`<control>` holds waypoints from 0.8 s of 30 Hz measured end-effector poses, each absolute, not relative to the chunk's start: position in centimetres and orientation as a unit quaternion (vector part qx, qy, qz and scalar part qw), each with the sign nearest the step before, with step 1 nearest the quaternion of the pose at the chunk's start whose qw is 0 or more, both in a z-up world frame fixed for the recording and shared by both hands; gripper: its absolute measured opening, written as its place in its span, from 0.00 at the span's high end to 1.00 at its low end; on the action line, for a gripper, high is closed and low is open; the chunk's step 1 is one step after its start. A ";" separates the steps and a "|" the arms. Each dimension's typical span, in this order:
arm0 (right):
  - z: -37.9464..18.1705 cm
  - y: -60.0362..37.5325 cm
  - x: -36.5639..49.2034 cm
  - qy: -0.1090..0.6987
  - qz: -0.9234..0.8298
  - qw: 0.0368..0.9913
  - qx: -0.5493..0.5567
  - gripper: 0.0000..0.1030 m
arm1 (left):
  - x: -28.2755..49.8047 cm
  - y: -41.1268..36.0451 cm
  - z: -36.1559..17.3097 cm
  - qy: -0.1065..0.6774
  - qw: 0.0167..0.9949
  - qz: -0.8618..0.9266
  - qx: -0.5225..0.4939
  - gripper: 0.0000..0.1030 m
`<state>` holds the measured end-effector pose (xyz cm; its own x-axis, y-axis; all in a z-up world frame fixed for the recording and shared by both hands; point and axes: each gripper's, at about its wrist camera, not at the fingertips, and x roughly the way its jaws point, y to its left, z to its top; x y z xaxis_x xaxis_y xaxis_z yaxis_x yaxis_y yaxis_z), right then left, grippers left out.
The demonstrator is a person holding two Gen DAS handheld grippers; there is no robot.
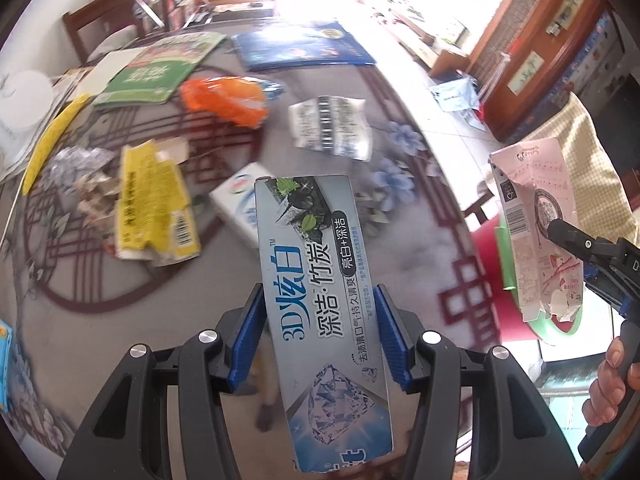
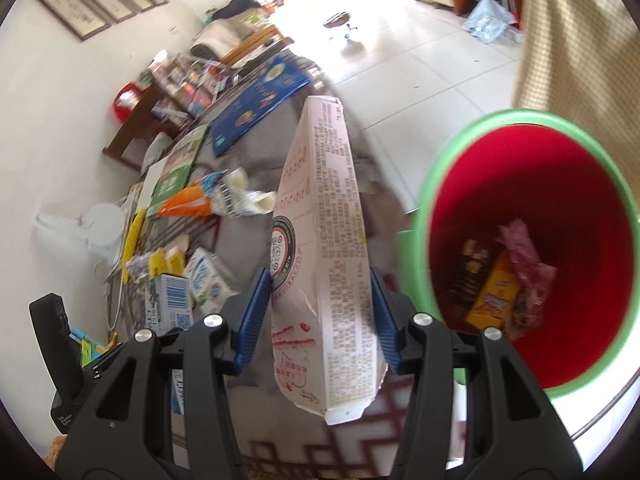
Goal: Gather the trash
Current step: 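Carry both items to the red bucket and open the right tool over it, then open the left tool to drop the toothpaste box into the bucket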
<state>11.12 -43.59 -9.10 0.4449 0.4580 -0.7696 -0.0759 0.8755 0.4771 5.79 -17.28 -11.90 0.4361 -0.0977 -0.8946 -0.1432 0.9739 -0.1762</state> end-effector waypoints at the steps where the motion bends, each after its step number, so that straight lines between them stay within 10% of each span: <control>1: -9.0 -44.6 11.0 0.499 0.152 0.831 0.194 0.54 | 6.1 -18.1 -11.7 0.530 0.841 0.004 -0.111 0.51; 24: -8.8 -60.9 6.5 0.453 -0.042 0.851 0.261 0.38 | 13.3 -41.5 -6.9 0.475 0.845 -0.244 -0.002 0.45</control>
<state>6.53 -60.88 -8.85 0.5867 0.1651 -0.7928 0.3082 0.8598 0.4071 13.34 -41.51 -6.86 0.4285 -0.4146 -0.8028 0.4116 0.8805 -0.2350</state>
